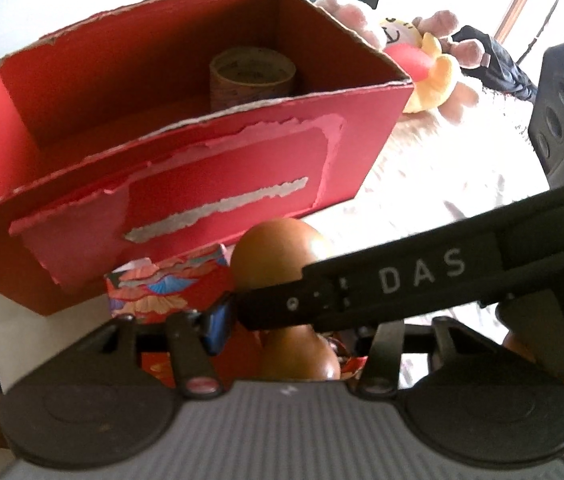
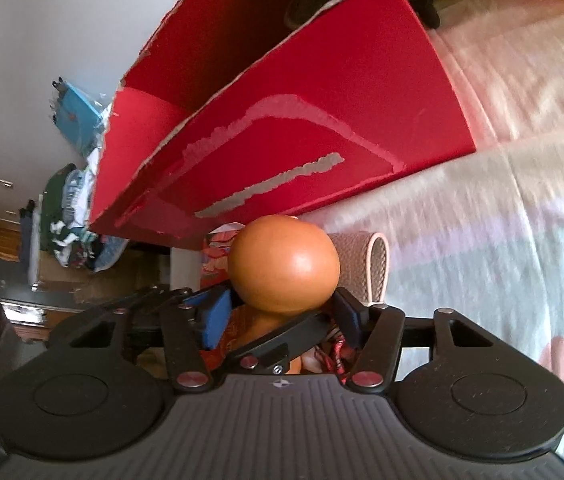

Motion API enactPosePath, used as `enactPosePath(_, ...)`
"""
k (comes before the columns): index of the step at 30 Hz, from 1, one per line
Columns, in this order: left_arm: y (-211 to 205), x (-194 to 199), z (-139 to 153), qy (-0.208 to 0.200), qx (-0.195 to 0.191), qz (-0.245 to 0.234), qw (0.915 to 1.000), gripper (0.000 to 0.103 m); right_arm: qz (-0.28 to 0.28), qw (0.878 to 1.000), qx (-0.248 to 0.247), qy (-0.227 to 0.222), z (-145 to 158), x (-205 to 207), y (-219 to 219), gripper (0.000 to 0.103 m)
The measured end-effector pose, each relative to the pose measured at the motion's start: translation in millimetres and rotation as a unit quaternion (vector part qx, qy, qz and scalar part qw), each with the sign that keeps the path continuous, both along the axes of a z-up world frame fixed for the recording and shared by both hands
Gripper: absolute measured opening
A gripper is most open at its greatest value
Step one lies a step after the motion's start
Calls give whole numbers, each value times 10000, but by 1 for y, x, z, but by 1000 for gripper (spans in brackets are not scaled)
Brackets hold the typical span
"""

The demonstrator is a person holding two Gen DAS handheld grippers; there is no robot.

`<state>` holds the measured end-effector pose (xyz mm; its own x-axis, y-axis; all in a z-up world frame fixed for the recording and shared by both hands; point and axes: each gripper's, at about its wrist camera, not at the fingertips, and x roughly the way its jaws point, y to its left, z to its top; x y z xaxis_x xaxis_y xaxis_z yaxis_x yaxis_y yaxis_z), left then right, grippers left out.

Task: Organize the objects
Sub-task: 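Close the right gripper around the gourd's neck and lift it, then carry the gourd with the right gripper into the red box and lower it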

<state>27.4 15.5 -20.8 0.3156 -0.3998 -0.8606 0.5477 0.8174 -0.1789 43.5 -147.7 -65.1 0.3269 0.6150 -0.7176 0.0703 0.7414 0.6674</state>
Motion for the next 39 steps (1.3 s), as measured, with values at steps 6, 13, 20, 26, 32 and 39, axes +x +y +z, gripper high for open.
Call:
enactPosePath(6, 2, 1, 6, 115, -41, -84, 9999, 50, -141, 9998, -79, -76, 5, -4, 2, 56)
enactPosePath(13, 2, -7, 21, 7, -142, -316, 9994, 50, -334, 9988, -185, -305, 20, -18, 3, 56)
enactPosePath(20, -2, -18, 43, -240, -323, -704, 9967, 50, -731, 9944, -337, -689, 40, -33, 3, 56)
enactPosePath(26, -1, -23, 68, -566, -602, -1002, 9915, 51, -1083, 9882, -371, -1022, 62, -45, -2, 56)
enactPosePath(32, 0, -22, 98, -1063, -909, -1145, 9835, 52, -1257, 9807, -458, -1426, 93, -47, -6, 56)
enactPosePath(39, 13, 12, 133, -1302, -1384, -833, 9782, 51, -1133, 9749, -331, -1888, 128, -15, -11, 55)
